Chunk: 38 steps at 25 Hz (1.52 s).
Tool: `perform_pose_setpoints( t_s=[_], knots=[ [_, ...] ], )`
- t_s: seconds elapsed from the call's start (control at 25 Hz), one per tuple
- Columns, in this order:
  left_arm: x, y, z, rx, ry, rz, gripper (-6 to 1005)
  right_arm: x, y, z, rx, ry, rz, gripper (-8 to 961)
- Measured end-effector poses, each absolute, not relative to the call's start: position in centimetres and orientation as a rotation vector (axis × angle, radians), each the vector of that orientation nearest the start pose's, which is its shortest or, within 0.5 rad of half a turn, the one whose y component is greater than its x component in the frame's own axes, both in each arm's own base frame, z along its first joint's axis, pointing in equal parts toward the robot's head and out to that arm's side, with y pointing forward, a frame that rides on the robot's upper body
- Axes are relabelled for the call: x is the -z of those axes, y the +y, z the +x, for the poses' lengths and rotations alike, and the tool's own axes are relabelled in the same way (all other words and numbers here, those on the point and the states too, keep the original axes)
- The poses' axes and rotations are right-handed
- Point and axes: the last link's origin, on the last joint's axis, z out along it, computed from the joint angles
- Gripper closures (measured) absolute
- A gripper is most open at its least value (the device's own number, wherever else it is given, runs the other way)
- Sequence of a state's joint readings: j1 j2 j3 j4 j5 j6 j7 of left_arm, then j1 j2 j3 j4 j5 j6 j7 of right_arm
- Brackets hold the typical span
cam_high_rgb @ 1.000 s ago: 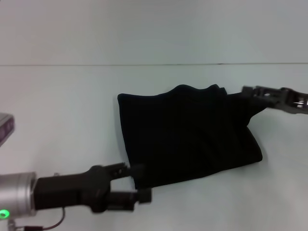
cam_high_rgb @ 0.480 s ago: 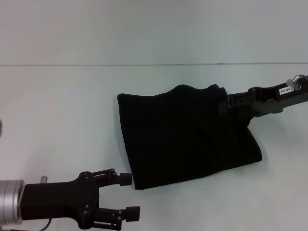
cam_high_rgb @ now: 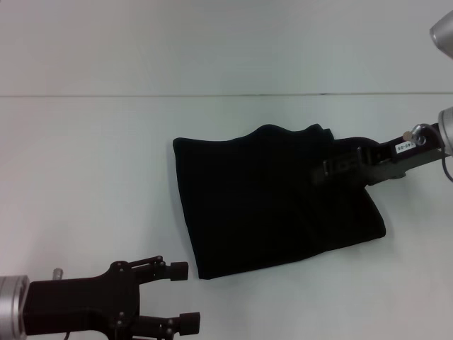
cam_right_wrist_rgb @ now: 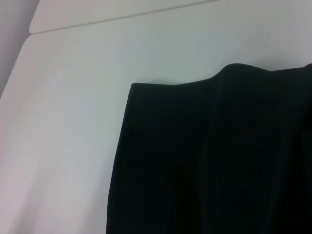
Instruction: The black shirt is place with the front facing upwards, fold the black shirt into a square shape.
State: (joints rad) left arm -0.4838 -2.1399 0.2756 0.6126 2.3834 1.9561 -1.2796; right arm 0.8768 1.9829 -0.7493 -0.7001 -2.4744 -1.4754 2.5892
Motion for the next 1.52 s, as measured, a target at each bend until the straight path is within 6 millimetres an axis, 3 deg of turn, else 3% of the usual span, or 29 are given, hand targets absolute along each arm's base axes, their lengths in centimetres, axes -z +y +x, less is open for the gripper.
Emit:
perform_pose_setpoints(
  t_s=[0.56,0.76,1.32,1.52],
  knots=[
    [0.8,24.8,-27.8,0.984,-0.776,-2.870,50,-1.6,41.2,21.0,-0.076,1.722,-2.373,166],
    [0.8,24.8,-27.8,0.985,-0.775,-2.868,50,-1.2,41.1,21.0,-0.031,1.696,-2.391,384],
    [0.8,24.7,-27.8,0.985,-0.778,-2.867,50,-1.2,41.2,20.6,-0.011,1.667,-2.407,862],
    [0.8,24.7,-27.8,0.985,-0.780,-2.866,50,-1.5,41.3,20.6,-0.022,1.648,-2.411,923]
  ],
)
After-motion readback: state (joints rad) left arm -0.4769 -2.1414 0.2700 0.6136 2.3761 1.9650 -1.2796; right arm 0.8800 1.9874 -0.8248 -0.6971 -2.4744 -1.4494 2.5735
